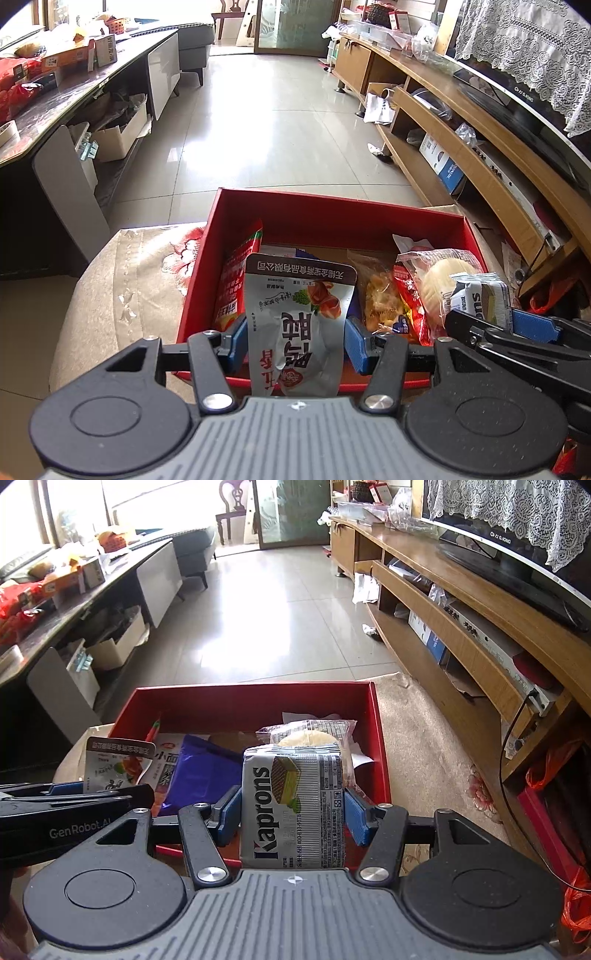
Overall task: Organize snacks
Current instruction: 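Lift both held snacks and carry them over the red box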
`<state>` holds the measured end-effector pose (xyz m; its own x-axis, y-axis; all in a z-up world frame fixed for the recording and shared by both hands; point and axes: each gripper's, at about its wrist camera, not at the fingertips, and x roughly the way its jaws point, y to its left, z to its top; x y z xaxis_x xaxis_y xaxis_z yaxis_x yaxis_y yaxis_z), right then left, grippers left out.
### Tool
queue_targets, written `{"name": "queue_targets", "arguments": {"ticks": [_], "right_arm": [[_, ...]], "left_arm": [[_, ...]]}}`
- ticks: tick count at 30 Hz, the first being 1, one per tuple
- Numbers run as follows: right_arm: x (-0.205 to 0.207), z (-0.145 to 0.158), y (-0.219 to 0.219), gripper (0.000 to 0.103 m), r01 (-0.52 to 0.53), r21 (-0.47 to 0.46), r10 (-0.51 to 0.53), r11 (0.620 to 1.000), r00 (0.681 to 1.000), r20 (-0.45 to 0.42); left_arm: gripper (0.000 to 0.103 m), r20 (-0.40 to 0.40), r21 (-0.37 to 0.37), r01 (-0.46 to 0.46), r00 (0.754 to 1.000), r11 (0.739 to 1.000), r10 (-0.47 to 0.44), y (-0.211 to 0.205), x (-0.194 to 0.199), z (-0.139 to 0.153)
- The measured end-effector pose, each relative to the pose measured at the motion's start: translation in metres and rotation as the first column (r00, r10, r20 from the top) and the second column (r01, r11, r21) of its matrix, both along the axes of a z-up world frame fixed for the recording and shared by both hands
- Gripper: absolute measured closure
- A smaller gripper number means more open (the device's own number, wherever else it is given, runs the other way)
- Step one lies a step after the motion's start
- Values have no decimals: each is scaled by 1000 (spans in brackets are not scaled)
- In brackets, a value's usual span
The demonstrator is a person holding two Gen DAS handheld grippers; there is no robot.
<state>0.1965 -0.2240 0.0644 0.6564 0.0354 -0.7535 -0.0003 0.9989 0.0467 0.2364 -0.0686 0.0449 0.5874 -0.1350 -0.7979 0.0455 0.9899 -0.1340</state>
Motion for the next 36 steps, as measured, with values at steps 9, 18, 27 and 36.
{"name": "queue_targets", "arguments": {"ticks": [9,18,27,36], "right_arm": [[4,-2,2,39,-3,-3,3,1000,1000,-1],[6,-2,2,39,5,-9,-5,1000,1000,2],[14,-3,2,39,7,-21,-7,1000,1000,10],[23,-6,4,38,-2,-46,3,999,1000,13]], "left_arm": [[55,-4,1,-3,1000,1000,3,-1,6,-2],[55,-4,-2,-6,1000,1000,6,-1,7,-3],[55,-11,3,-9,1000,1000,9,-3,14,-7],[55,-28,19,-4,1000,1000,5,-11,24,-16]]}}
